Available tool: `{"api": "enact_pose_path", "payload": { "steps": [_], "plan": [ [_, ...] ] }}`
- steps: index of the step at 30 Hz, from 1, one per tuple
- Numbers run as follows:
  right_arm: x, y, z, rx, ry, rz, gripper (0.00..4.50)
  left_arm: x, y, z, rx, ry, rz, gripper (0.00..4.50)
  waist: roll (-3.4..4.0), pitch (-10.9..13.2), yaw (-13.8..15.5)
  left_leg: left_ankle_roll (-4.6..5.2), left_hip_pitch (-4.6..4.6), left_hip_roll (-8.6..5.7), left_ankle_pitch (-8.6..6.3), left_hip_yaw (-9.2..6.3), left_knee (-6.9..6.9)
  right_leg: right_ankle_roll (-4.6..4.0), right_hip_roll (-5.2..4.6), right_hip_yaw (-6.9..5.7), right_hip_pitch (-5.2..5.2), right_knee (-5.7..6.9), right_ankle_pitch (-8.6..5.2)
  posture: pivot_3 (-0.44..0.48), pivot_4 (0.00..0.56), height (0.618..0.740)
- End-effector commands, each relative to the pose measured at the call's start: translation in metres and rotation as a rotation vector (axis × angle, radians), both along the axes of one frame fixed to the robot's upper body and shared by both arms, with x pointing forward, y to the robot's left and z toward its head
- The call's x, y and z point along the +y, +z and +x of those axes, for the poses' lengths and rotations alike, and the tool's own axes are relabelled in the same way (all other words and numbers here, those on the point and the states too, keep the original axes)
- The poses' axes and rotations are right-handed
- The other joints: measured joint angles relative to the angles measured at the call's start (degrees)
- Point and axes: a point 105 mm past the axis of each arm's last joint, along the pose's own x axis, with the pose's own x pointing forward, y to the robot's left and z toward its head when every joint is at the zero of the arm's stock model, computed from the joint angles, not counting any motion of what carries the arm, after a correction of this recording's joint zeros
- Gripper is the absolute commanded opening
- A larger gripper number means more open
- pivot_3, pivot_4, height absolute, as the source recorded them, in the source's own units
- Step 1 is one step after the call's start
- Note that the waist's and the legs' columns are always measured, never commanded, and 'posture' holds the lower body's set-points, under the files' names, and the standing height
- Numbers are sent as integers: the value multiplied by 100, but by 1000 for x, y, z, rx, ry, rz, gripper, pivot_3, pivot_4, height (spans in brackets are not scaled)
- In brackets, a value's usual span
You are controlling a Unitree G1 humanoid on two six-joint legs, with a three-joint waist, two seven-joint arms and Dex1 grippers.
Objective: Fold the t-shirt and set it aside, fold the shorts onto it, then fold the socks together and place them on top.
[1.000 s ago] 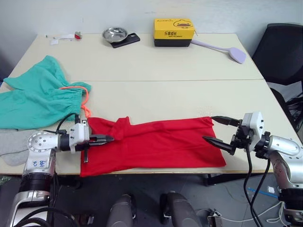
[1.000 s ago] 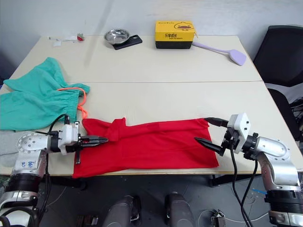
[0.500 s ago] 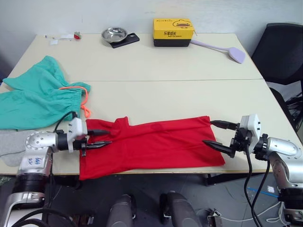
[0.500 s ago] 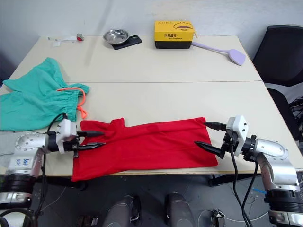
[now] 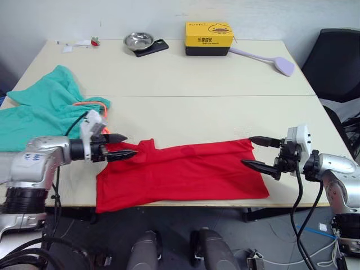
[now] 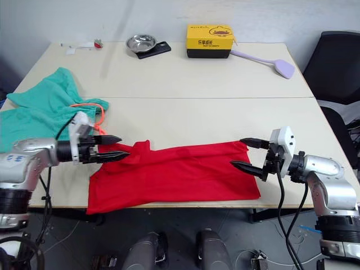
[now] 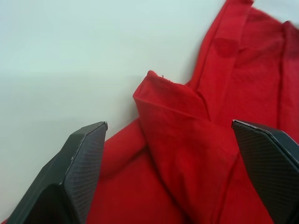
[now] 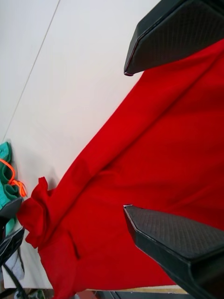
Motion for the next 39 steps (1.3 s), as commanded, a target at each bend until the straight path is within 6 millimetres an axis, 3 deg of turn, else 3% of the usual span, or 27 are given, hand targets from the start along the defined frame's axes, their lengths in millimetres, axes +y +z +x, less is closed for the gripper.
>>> {"api": "enact_pose_path", "payload": {
  "steps": [1,4,7,14,18,19,27,34,39],
  "plan": [
    [5,9,-1,-38,22,11,4500,-12,6,14,-40,30,32,4480,0,0,0,-1,-2,0,1,0,0,0,0,0,-1,-1,0,0,150,740],
    [8,10,-1,-42,27,12,4500,-22,0,13,-31,-20,55,4480,0,0,-21,-12,-2,0,7,1,-1,0,1,0,-1,-3,0,0,150,740],
    [8,11,-1,-49,25,11,4500,-25,-3,10,-29,-50,78,3844,0,0,-45,-19,1,4,10,6,-4,0,8,6,-3,-3,0,0,150,740],
    [8,9,-4,-52,13,11,4500,-18,-8,9,-51,-76,122,1520,0,0,-5,-25,1,4,13,4,-3,0,7,6,-3,-4,0,0,150,740],
    [8,10,-4,-57,8,11,4500,-27,6,-2,-128,-210,52,172,0,0,-7,-24,0,4,13,4,-3,-1,6,5,-3,-5,0,0,150,740],
    [8,10,-4,-57,7,10,4500,-30,10,-7,-152,-254,33,33,0,0,-11,-24,0,4,13,4,-4,-1,6,5,-3,-5,0,0,150,740],
    [3,8,-5,-55,0,-16,4500,-38,7,-42,-250,-507,43,33,0,0,-12,-24,1,4,13,5,-5,-1,6,6,-2,-7,0,0,150,740],
    [-7,2,-7,-54,-3,-82,4500,-47,-6,-61,-358,-613,63,33,0,0,-6,-14,0,4,7,4,-4,-1,3,5,0,-11,0,0,150,740],
    [-7,-3,-8,-50,10,-107,4500,-51,-18,-77,-311,-643,47,33,1,0,-19,-11,0,4,5,4,-6,-1,4,5,1,-13,0,0,150,740]
  ]
}}
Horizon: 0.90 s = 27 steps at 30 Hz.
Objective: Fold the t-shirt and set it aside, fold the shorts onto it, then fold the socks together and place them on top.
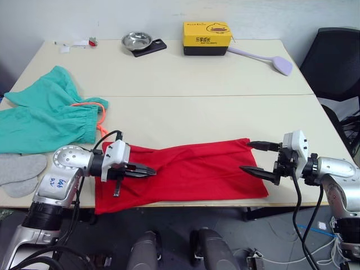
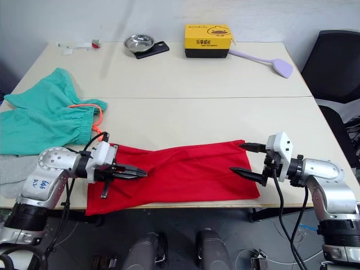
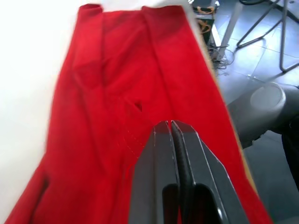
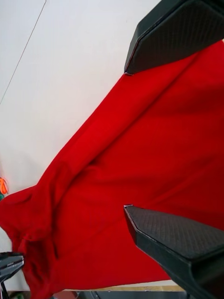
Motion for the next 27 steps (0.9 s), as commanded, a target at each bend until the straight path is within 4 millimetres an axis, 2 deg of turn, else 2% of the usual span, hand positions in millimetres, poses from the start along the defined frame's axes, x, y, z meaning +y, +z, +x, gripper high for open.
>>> {"api": "enact_pose_path", "payload": {
  "steps": [1,2,4,7,8,10,12,17,21,27],
  "plan": [
    [-4,4,-2,-25,8,-27,4500,-1,3,-3,-36,23,-12,33,0,0,-2,3,1,1,-2,0,0,0,1,0,0,0,0,0,150,740],
    [-4,3,-2,-25,11,-34,4500,5,3,-1,-41,72,-12,434,0,0,0,15,1,1,-9,-1,-1,0,1,0,0,0,0,0,150,740],
    [-4,2,-2,-27,14,-42,4500,17,6,3,-56,146,-16,962,0,0,-3,17,1,1,-10,-2,0,0,0,0,1,0,0,0,150,740],
    [-5,3,-3,-29,11,-41,4500,46,17,2,-80,248,-19,1938,0,0,-24,18,1,2,-11,-2,-2,0,0,-1,0,0,0,0,150,740],
    [-5,3,-3,-29,12,-41,4500,58,17,-4,-87,259,6,2268,0,0,-35,18,1,3,-11,-2,-4,0,1,-1,-1,0,0,0,150,740],
    [-4,3,-3,-29,13,-42,4500,70,15,-13,-98,256,50,3008,2,-1,-48,19,3,3,-12,-2,-10,-1,-1,-1,-1,-2,0,0,150,740],
    [-4,4,-3,-32,16,-42,4500,82,10,-21,-137,254,111,3561,4,-2,-39,19,3,2,-12,-2,-13,-1,-4,-2,0,-8,-1,0,150,740],
    [-3,4,-3,-36,24,-42,4500,97,1,-23,-243,252,218,3561,4,-1,6,29,3,0,-25,-4,-15,-3,-11,-6,1,-13,0,0,150,740],
    [0,3,-2,-34,35,-40,4500,92,-7,-10,-373,228,251,3561,5,-2,19,35,3,-3,-29,-6,-16,-5,-19,-11,6,-21,1,0,150,740],
    [1,2,-1,-34,40,-37,4500,84,-14,7,-453,205,271,3561,5,-2,-13,38,3,-2,-32,-2,-26,-5,-14,-11,5,-25,2,0,150,740]
  ]
}}
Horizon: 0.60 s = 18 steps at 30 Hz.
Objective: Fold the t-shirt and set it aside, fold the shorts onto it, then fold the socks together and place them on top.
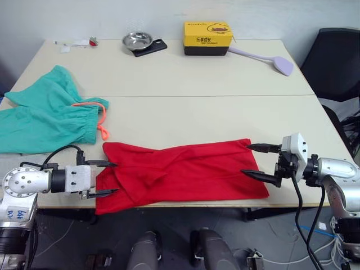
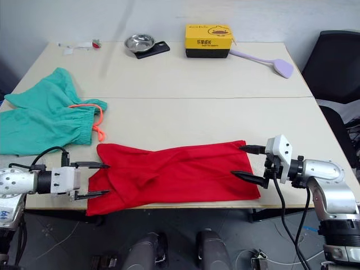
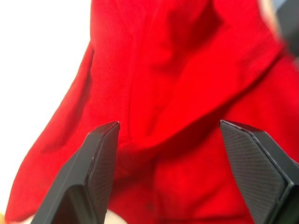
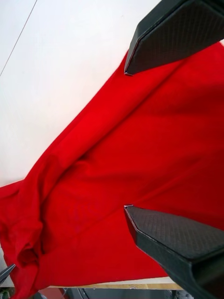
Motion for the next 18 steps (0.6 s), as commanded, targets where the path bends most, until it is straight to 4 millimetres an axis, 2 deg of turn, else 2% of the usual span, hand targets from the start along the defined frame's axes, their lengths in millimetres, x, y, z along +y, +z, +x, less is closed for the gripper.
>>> {"api": "enact_pose_path", "payload": {
  "steps": [1,5,6,8,16,17,18],
  "plan": [
    [3,7,0,-35,19,-1,4500,-5,1,4,-43,-30,13,3561,0,0,-11,0,0,1,0,1,0,0,2,0,-1,0,0,0,150,740],
    [4,7,0,-39,15,1,4500,-7,-3,3,-37,-75,32,3561,0,0,-14,-1,0,1,1,2,0,1,3,0,-1,1,0,0,150,740],
    [4,7,0,-41,13,1,4500,-7,-2,4,-37,-75,19,3385,0,0,-8,-1,0,1,1,2,0,1,3,0,-1,0,0,0,150,740],
    [5,8,0,-42,10,2,4500,-6,1,5,-42,-69,-1,2938,0,0,0,-1,0,0,1,2,1,1,2,-1,0,0,0,0,150,740],
    [6,7,-1,-37,2,7,4500,15,4,6,-40,17,-52,218,0,0,-3,-2,0,1,1,2,3,2,3,-1,-1,1,1,0,150,740],
    [5,7,-1,-37,1,8,4500,19,5,7,-41,39,-61,37,0,0,-3,-2,0,1,1,2,3,2,3,-2,0,1,1,0,150,740],
    [5,6,-1,-36,0,8,4500,24,6,8,-46,61,-67,37,0,0,-5,-2,0,1,1,2,3,2,3,-1,0,1,1,0,150,740]
  ]
}}
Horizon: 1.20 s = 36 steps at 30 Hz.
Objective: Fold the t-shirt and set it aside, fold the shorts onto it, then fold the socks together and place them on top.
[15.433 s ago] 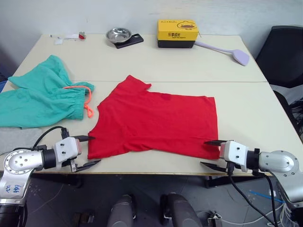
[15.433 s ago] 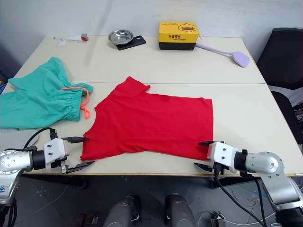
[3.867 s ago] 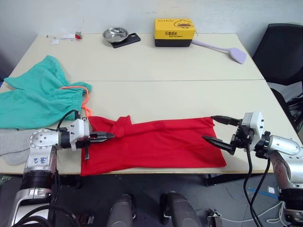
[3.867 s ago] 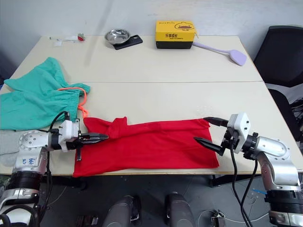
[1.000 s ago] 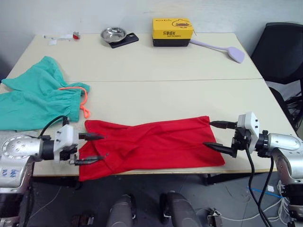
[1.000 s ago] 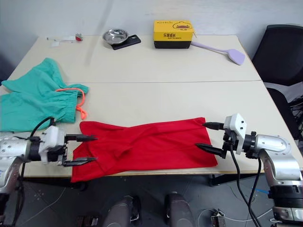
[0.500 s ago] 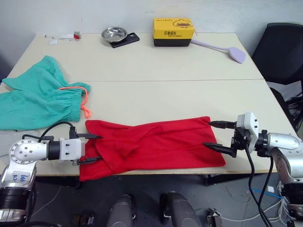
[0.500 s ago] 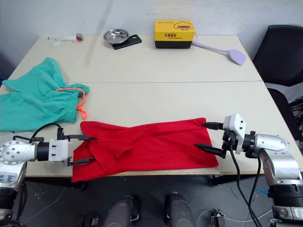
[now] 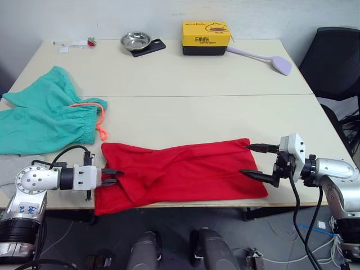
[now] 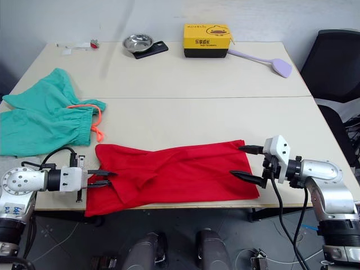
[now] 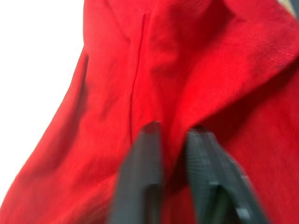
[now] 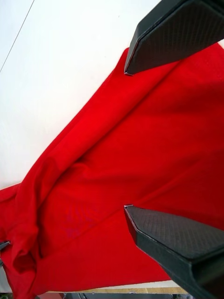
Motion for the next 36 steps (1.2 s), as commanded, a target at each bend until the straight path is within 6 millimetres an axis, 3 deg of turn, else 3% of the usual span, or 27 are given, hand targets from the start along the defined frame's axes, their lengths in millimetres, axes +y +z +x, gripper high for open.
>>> {"api": "enact_pose_path", "payload": {
  "steps": [1,13,22,27,31,34,36],
  "plan": [
    [1,7,-2,-32,10,11,4500,20,14,3,-56,84,-20,37,0,0,0,0,0,1,0,0,0,0,0,0,0,0,0,0,150,740],
    [-2,2,-1,-23,6,11,4500,48,21,16,-80,230,-63,37,0,0,-4,0,0,1,0,-1,1,0,0,-2,0,1,0,0,150,740],
    [-4,0,-1,-27,9,1,4500,60,23,14,-28,266,-64,37,0,0,0,0,0,1,0,-1,2,0,0,-3,0,2,0,0,150,740],
    [-1,3,3,-38,16,-8,4500,55,25,2,192,299,-204,37,0,0,-21,0,0,1,0,0,1,0,-1,-1,0,2,0,0,150,740],
    [3,11,13,-49,34,-43,4500,45,37,-18,363,304,-291,1251,-2,1,-97,-5,0,3,3,-2,0,0,0,0,-1,4,0,0,150,740],
    [4,15,25,-40,34,-78,4500,31,52,-23,346,264,-340,2246,-1,1,-127,-10,1,2,6,-7,-2,0,-1,-2,0,6,0,0,150,740],
    [7,15,37,11,16,-107,4500,10,61,-26,354,201,-408,2876,0,1,-130,-17,2,1,11,-8,-2,-1,-2,-2,1,6,0,0,150,740]
  ]
}}
